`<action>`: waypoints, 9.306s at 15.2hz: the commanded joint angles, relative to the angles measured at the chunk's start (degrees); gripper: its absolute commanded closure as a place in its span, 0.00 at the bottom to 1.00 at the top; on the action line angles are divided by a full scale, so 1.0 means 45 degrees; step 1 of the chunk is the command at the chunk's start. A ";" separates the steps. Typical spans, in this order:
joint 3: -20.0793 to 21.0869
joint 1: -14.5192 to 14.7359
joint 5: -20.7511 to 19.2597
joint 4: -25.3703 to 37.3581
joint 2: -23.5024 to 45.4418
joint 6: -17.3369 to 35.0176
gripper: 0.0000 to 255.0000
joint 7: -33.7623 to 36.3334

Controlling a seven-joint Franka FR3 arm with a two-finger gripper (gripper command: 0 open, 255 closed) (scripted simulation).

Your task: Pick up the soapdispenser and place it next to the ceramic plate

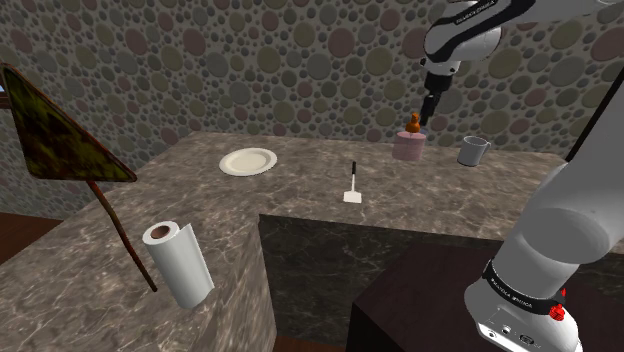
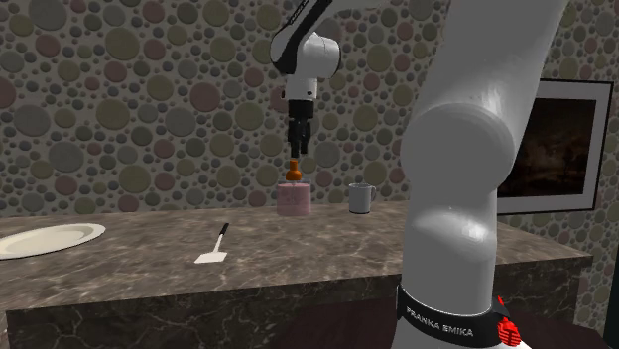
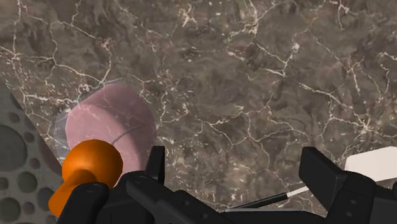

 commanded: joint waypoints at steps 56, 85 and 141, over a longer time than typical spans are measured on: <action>-0.1137 -0.1554 0.4187 0.6022 0.6723 -0.1158 1.00 -0.5858; -0.1405 -0.1904 0.3865 1.0731 0.6462 -0.6036 1.00 -0.5593; 0.4024 0.5916 0.3323 1.3247 1.0952 -0.3893 1.00 0.7759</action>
